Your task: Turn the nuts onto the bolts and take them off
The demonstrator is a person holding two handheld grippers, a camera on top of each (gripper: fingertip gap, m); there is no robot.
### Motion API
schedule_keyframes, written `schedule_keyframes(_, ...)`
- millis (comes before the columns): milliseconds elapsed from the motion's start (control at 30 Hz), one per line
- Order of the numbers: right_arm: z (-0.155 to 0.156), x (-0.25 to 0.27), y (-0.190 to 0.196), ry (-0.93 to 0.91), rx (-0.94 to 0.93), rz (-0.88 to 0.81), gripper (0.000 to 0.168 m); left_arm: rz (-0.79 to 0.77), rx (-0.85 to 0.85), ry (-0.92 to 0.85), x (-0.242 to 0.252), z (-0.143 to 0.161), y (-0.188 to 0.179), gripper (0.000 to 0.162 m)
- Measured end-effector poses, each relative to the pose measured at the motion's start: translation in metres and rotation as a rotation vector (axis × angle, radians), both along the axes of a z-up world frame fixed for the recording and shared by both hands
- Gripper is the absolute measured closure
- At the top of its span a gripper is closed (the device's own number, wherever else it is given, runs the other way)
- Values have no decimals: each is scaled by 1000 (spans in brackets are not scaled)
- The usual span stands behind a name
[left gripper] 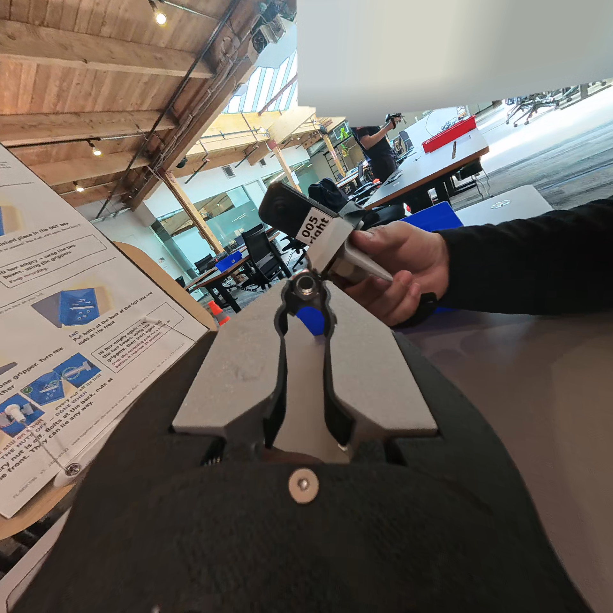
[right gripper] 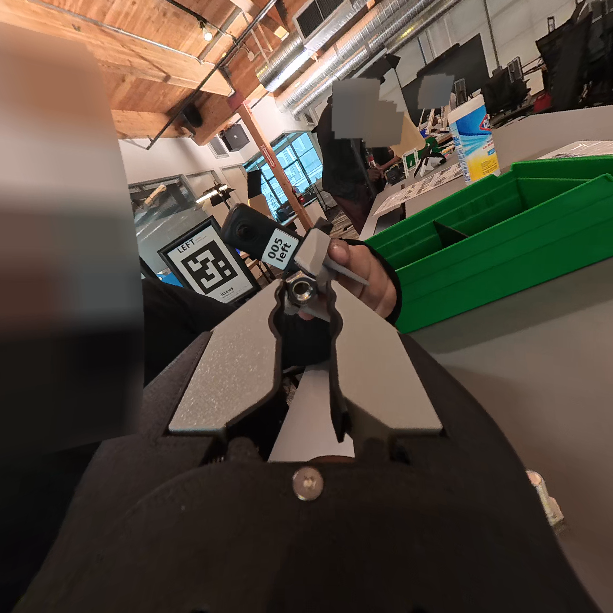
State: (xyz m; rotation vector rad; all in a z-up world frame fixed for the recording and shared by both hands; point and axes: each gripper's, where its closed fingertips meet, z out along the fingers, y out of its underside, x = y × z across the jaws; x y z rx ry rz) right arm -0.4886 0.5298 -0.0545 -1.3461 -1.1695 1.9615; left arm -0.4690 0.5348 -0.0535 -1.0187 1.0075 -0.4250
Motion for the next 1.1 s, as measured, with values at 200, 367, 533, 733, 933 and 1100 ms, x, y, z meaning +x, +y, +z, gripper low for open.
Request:
schedule_keyframes(200,1,1,1,8,-3,-6,153,8,-1,-25,-3,1,3,147)
schedule_keyframes(367,0,-1,3,0,-9,-19,153,13,-6,-30,-4,0,5,147)
schedule_keyframes(533,-4,-1,10,-30,4,-63,153,58,-33,-45,-5,-4,13,147)
schedule_keyframes(733,-12,15,53,-111,65,-303,153,124,-254,8,-7,-31,37,122)
schedule_keyframes(933,-29,26,80,-245,165,-467,153,143,-576,292,4,-117,51,118)
schedule_keyframes(1100,-56,19,85,-397,245,-502,153,173,-692,407,8,-156,60,123)
